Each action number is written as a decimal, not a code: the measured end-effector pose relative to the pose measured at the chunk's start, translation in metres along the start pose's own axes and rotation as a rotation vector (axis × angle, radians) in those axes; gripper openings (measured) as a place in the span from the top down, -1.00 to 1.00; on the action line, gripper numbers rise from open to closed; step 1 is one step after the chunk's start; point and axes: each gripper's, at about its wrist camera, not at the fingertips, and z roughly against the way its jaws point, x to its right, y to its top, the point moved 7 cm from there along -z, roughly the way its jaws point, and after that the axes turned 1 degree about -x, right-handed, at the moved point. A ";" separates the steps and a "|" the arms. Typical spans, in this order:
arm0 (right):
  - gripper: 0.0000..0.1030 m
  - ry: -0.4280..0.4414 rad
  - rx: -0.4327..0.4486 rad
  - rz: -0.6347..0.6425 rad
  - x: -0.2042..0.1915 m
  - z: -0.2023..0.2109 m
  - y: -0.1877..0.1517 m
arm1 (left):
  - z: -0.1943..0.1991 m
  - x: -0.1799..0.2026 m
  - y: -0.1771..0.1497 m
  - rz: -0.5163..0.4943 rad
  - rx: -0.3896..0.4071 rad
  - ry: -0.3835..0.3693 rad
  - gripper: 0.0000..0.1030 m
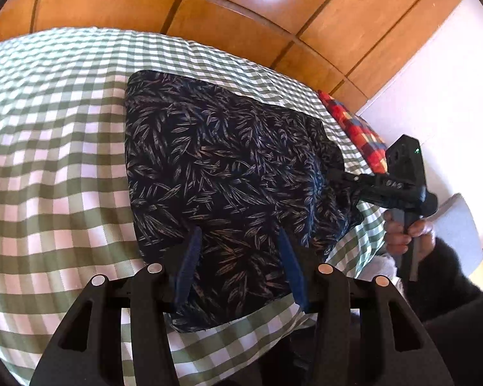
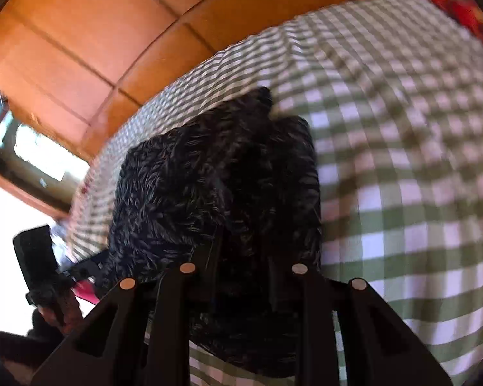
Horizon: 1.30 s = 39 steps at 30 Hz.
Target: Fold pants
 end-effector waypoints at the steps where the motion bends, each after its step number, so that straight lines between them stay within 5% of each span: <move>1: 0.53 0.020 0.003 -0.011 -0.001 0.002 -0.001 | -0.001 0.000 0.003 0.004 0.005 -0.006 0.07; 2: 0.50 0.044 0.002 -0.025 0.000 0.005 -0.001 | -0.007 0.002 0.007 0.010 0.008 -0.012 0.07; 4: -0.04 0.106 0.003 -0.064 -0.001 0.015 -0.004 | 0.000 -0.001 0.008 0.035 0.024 -0.035 0.07; 8: -0.07 0.084 -0.010 -0.041 -0.009 0.024 -0.016 | 0.014 -0.001 0.012 0.061 0.061 -0.062 0.07; 16: 0.73 -0.050 0.026 0.018 -0.018 0.030 -0.025 | 0.012 0.008 -0.011 -0.074 -0.020 0.027 0.07; 20: 0.75 -0.136 -0.005 0.072 -0.010 0.026 -0.039 | 0.002 0.019 -0.022 -0.182 -0.024 0.123 0.06; 25: 0.74 -0.120 0.016 0.035 0.004 0.018 -0.046 | 0.009 0.019 -0.016 -0.162 0.000 0.143 0.06; 29: 0.70 -0.143 0.013 0.057 0.000 0.019 -0.045 | 0.026 0.016 0.001 -0.139 0.063 0.243 0.06; 32: 0.48 -0.166 0.014 0.067 -0.007 0.023 -0.040 | 0.032 0.007 0.011 -0.126 0.077 0.347 0.05; 36: -0.19 -0.214 0.062 0.095 -0.020 0.039 -0.025 | 0.027 -0.003 0.019 -0.091 0.065 0.396 0.05; 39: -0.21 -0.213 0.101 0.091 -0.029 0.043 -0.009 | 0.025 -0.007 0.020 -0.082 0.060 0.402 0.06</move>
